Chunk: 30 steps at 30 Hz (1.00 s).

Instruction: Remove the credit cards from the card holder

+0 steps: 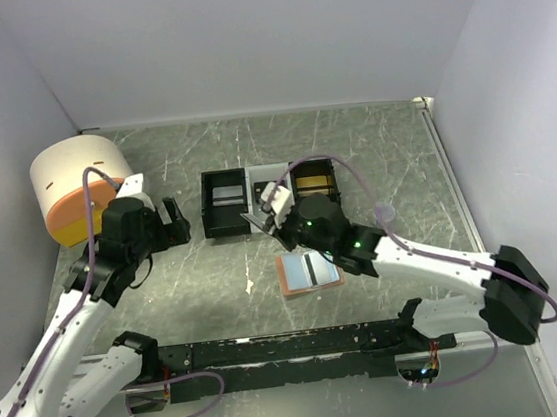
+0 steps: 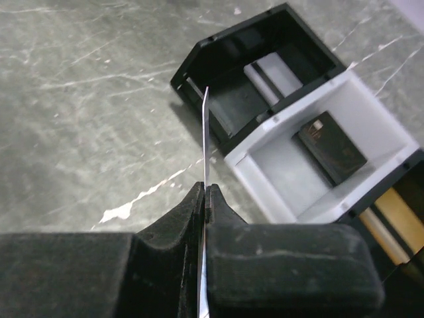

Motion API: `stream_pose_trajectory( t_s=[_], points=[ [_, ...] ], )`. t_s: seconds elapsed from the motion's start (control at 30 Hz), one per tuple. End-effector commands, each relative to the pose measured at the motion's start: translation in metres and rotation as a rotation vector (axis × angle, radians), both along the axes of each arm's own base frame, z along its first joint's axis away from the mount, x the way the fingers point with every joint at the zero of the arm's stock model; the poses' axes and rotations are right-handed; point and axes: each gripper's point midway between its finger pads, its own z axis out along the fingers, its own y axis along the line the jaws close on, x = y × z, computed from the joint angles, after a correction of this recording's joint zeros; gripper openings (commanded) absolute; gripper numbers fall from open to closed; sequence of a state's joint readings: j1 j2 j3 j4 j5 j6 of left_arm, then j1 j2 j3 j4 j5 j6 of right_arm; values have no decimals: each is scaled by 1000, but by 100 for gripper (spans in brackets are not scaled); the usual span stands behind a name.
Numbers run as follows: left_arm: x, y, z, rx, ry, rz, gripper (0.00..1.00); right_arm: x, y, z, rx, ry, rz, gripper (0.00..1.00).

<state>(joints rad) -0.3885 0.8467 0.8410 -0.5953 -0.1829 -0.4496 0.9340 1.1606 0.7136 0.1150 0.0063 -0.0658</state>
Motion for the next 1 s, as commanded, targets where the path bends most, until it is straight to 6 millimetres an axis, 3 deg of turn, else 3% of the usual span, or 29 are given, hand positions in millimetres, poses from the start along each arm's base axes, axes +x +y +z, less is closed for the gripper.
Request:
stream_pose_trajectory(
  t_s=[0.0,0.17,0.37,0.73,0.97],
  points=[
    [-12,15,2,38,-52,12,100,32,25,28,-47,-161,14,0],
    [-13,20,8,29,-90,41,100,58,61,21,-130,-184,61,0],
    [-14,30,2,61,-41,102,99,95,86,-12,-285,-182,32,0],
    [-22,43,17,30,-111,176,100,135,108,-42,-518,-253,68,0],
    [-25,46,23,19,-136,190,100,155,102,-76,-697,-271,46,0]
  ],
)
